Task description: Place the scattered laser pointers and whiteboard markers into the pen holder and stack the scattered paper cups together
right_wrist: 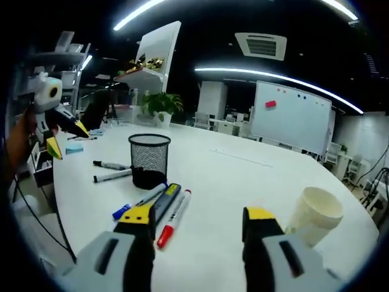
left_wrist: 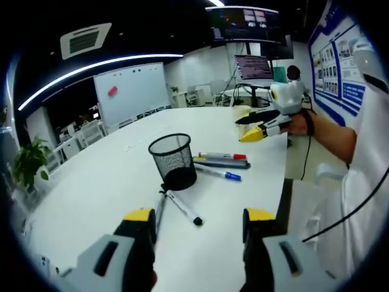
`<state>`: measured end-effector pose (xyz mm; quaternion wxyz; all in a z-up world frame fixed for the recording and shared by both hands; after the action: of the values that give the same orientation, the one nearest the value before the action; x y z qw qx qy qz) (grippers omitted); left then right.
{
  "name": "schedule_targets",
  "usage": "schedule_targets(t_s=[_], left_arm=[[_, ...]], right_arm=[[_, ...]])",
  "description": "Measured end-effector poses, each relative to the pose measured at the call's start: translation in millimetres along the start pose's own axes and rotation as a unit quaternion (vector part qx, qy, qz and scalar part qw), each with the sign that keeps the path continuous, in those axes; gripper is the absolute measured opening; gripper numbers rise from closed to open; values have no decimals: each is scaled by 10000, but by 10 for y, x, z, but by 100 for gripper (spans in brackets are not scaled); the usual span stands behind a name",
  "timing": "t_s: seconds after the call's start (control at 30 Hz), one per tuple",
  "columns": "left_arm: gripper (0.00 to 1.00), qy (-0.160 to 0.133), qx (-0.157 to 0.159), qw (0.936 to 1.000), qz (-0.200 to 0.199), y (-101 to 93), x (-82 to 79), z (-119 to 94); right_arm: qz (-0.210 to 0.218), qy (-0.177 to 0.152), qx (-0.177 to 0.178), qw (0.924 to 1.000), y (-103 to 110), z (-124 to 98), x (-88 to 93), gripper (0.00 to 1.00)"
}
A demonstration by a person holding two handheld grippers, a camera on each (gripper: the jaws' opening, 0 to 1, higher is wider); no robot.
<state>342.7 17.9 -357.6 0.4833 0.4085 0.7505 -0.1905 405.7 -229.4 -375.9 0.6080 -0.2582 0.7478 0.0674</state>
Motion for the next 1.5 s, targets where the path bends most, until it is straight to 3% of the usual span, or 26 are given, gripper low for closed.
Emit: schedule_targets(t_s=[1.2,1.5], left_arm=[[59,25,-52,10000,-15,10,17,-20],[59,9,-74,10000,-40,19,26,-19]], right_arm=[[38,212,-188,9996,166,49,181,51],[113,342,-235,9991,221,41,239,41]])
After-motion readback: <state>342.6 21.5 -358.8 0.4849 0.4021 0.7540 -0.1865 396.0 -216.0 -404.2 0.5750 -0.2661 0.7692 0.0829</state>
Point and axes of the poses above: the point that each gripper's makers call its tool centre point, and the gripper's own axes: z roughly forward along the fingers, y roughly to its left, x roughly out of its underside, the point moved 1 cm from there along -z, roughly backward along the fingers, and after that the axes turned 3 degrees about -z, right-handed, at the moved point
